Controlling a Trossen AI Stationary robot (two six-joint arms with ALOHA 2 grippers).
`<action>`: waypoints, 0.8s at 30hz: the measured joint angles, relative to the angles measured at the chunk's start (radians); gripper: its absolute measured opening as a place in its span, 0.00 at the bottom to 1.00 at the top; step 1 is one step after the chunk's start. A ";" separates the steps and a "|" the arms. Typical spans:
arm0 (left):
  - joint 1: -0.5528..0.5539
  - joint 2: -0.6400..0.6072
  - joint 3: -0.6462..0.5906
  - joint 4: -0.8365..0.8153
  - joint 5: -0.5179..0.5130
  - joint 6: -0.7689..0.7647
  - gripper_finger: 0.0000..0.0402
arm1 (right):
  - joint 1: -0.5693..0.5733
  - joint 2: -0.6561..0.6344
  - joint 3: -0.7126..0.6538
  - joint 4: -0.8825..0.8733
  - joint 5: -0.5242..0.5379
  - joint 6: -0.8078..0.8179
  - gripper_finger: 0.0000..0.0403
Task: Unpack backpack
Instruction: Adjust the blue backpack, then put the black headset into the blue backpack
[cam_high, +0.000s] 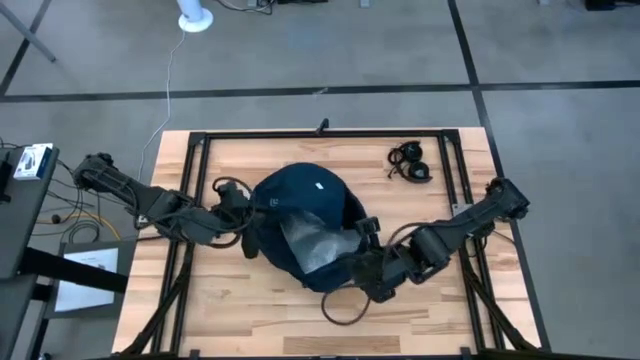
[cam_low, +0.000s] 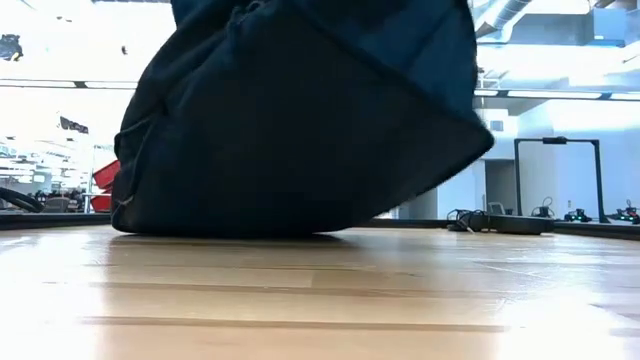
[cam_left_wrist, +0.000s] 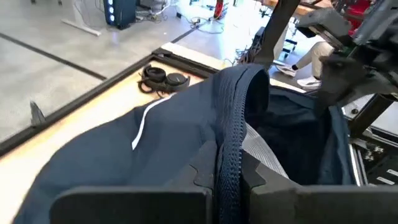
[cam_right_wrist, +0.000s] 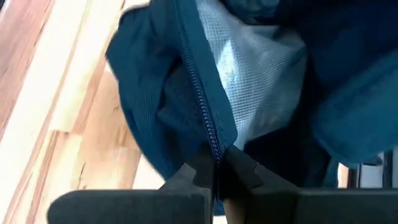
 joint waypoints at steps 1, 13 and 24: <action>0.000 -0.006 0.007 -0.002 -0.001 0.013 0.00 | 0.009 0.000 0.014 0.004 0.007 0.011 0.00; 0.008 -0.010 0.019 -0.063 -0.026 0.003 0.00 | 0.100 0.000 -0.071 -0.086 -0.066 0.300 0.01; -0.019 0.000 0.019 -0.064 -0.015 -0.044 0.00 | 0.128 -0.014 -0.070 -0.169 -0.152 0.675 0.33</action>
